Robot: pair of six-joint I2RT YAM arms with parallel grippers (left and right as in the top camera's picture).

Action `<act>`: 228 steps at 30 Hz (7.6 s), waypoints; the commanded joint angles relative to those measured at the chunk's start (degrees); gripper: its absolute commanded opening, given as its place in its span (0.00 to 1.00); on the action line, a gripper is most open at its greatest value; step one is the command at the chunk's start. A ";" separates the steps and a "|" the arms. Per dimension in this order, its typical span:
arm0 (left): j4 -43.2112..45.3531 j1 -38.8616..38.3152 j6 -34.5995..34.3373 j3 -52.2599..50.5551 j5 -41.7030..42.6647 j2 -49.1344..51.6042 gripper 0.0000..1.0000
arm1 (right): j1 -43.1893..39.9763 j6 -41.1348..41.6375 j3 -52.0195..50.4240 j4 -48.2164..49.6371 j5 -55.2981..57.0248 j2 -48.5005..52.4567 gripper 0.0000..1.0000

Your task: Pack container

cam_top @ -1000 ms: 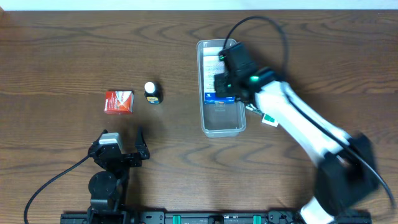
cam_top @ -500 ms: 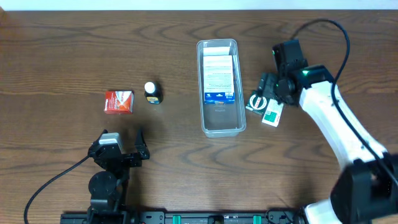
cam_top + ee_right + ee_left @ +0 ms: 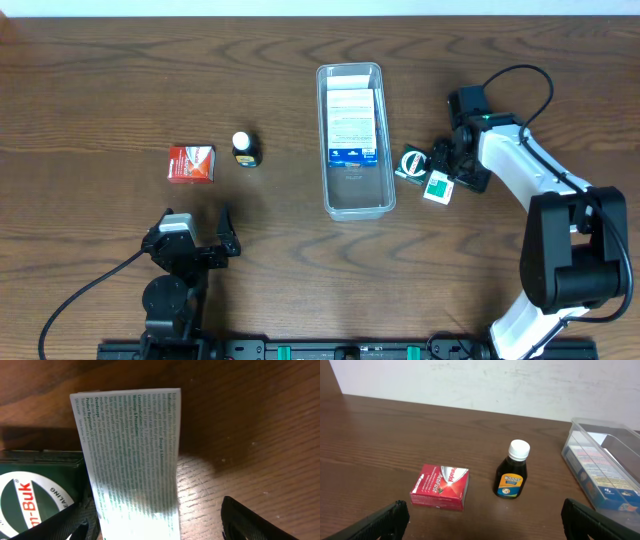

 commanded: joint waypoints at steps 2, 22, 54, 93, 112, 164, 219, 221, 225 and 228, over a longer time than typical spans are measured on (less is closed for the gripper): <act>-0.68 -0.17 0.76 -1.62 0.39 -0.35 0.98 | -0.31 0.76 -0.37 0.07 0.28 1.99 0.75; -0.68 -0.17 0.76 -1.62 0.39 -0.35 0.98 | 3.87 -5.88 2.32 -0.37 0.50 -13.35 0.44; -0.68 -0.17 0.76 -1.62 0.39 -0.35 0.98 | 20.81 -8.55 5.81 33.46 -9.55 -2.12 0.48; -0.68 -0.17 0.76 -1.62 0.39 -0.35 0.98 | 23.85 -32.50 8.48 -3.02 -11.87 -6.08 0.66; -0.68 -0.17 0.76 -1.62 0.39 -0.35 0.98 | 24.35 -45.35 8.48 -8.00 -12.13 -3.85 0.82; -0.68 -0.17 0.76 -1.62 0.39 -0.35 0.98 | 24.94 -31.36 7.45 -2.93 -2.34 3.52 0.01; -0.68 -0.17 0.76 -1.62 0.39 -0.35 0.98 | 24.98 -18.69 3.72 0.50 -10.64 1.49 0.01; -0.68 -0.17 0.76 -1.62 0.39 -0.35 0.98 | 25.09 -18.23 3.72 0.79 -14.75 1.49 0.01; -0.68 -0.17 0.76 -1.62 0.39 -0.35 0.98 | 26.05 -13.92 3.72 1.97 -15.47 1.49 0.02; -0.68 -0.17 0.76 -1.62 0.39 -0.35 0.98 | 26.62 -11.32 3.74 4.13 -15.67 1.49 0.07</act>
